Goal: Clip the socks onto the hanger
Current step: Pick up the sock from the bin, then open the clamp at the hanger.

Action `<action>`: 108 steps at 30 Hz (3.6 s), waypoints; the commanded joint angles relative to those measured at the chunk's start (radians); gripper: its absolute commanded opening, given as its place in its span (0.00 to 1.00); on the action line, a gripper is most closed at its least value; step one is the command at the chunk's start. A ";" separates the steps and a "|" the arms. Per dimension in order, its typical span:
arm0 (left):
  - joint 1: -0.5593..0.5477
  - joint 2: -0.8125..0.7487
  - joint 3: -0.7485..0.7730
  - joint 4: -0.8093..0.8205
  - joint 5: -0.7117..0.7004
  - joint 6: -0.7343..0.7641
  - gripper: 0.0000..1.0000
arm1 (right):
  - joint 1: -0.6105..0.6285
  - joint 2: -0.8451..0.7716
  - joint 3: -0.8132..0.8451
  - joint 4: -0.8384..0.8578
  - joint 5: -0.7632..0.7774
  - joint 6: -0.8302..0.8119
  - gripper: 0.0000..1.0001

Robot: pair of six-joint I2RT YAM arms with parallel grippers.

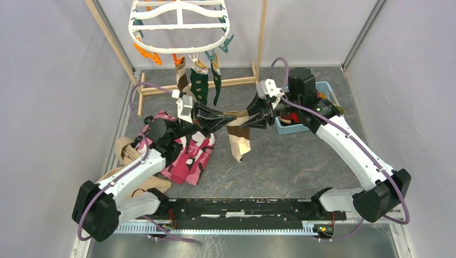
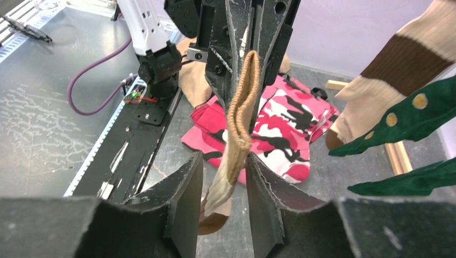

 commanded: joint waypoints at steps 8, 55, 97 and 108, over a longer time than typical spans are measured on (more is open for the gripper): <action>0.033 0.059 0.171 0.073 -0.034 -0.202 0.02 | -0.001 0.018 0.132 0.263 0.010 0.286 0.43; 0.093 -0.076 0.064 0.069 -0.149 -0.240 0.67 | -0.019 0.053 0.095 0.816 0.046 0.891 0.00; 0.635 -0.040 0.857 -1.450 -0.644 0.023 0.60 | 0.000 0.027 -0.127 0.710 0.077 0.688 0.00; 0.636 0.014 0.804 -1.339 -0.451 0.077 0.61 | 0.000 0.044 -0.120 0.749 0.066 0.726 0.00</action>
